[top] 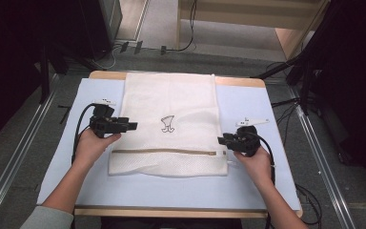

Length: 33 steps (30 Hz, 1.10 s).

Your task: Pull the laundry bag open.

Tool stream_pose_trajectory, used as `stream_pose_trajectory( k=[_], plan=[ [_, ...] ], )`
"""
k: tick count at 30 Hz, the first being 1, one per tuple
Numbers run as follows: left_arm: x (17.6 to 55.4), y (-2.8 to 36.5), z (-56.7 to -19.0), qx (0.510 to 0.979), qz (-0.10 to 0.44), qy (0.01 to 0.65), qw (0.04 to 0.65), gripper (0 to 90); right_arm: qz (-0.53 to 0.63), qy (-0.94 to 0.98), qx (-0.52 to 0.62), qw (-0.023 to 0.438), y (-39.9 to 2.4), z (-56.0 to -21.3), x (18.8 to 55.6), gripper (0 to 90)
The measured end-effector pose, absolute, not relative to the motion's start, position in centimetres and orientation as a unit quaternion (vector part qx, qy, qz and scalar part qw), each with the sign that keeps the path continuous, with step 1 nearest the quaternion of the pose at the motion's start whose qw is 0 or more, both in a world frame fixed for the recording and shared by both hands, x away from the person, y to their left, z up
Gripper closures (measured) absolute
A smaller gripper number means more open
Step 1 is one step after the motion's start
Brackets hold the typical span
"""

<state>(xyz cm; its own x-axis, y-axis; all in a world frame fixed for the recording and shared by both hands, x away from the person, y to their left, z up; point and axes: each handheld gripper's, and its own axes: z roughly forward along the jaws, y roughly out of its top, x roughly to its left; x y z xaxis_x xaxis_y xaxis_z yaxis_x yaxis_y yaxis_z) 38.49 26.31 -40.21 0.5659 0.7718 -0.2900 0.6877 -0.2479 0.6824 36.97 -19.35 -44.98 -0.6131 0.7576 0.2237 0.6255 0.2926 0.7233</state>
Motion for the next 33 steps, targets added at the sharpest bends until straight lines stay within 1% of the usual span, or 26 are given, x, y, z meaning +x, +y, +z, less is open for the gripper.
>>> stream_pose_trajectory(
  k=[4,8,12,15,17,29,33],
  plan=[
    [37.8,25.2,-40.1,0.794,0.049,0.448,0.408,46.4,0.403,0.803,0.433,0.073,-19.2,-44.9,36.3,67.7],
    [37.4,24.1,-40.1,0.802,0.048,0.432,0.409,44.6,0.397,0.809,0.429,0.065,-19.1,-45.1,35.8,72.4],
    [37.2,23.2,-40.1,0.806,0.047,0.422,0.412,43.2,0.395,0.811,0.429,0.051,-18.8,-45.4,35.6,82.6],
    [37.2,22.6,-40.1,0.808,0.046,0.417,0.414,43.0,0.388,0.816,0.425,0.043,-18.5,-45.7,35.6,87.7],
    [37.1,22.1,-40.1,0.810,0.043,0.412,0.414,43.3,0.384,0.821,0.420,0.044,-18.3,-45.8,35.5,89.5],
    [37.0,18.2,-40.3,0.832,0.023,0.371,0.411,43.3,0.368,0.829,0.419,0.045,-18.6,-46.8,35.3,90.0],
    [37.0,16.9,-40.6,0.831,0.021,0.369,0.416,44.6,0.368,0.831,0.415,0.046,-18.5,-47.0,35.5,90.0]
  ],
)
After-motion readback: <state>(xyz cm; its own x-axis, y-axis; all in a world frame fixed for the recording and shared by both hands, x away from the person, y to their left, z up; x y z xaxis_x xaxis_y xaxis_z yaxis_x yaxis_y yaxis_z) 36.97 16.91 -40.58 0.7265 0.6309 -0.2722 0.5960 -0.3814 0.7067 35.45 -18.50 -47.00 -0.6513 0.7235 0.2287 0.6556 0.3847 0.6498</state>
